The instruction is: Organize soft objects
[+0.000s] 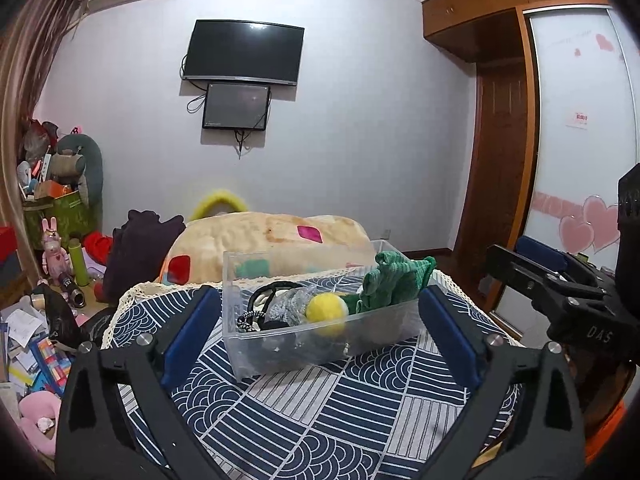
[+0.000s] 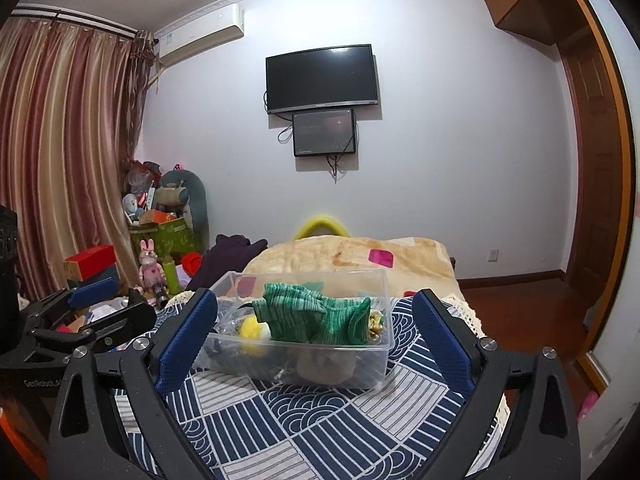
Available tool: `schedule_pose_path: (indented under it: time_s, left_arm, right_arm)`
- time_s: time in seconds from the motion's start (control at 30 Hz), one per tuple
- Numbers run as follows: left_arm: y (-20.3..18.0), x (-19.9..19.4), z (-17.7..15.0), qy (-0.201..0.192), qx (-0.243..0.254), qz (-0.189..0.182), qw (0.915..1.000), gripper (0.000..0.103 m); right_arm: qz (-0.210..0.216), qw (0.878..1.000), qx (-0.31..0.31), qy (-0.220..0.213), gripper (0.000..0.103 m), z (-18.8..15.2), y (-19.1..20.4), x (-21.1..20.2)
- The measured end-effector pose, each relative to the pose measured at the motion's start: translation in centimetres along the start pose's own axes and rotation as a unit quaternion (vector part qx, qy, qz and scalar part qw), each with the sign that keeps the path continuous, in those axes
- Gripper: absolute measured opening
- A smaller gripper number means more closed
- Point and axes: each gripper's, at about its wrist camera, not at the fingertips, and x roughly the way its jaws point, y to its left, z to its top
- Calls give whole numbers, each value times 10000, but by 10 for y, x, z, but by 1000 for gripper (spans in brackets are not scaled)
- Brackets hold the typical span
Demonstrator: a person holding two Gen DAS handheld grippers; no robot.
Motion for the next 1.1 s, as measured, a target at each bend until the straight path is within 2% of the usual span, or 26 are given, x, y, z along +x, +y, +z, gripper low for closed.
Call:
schedule_pose_path:
  time_s: [1.1]
  left_arm:
    - [-1, -4, 2, -11, -48, -86, 10000, 101]
  right_arm:
    - [37, 10000, -46, -11, 98, 2, 3, -2]
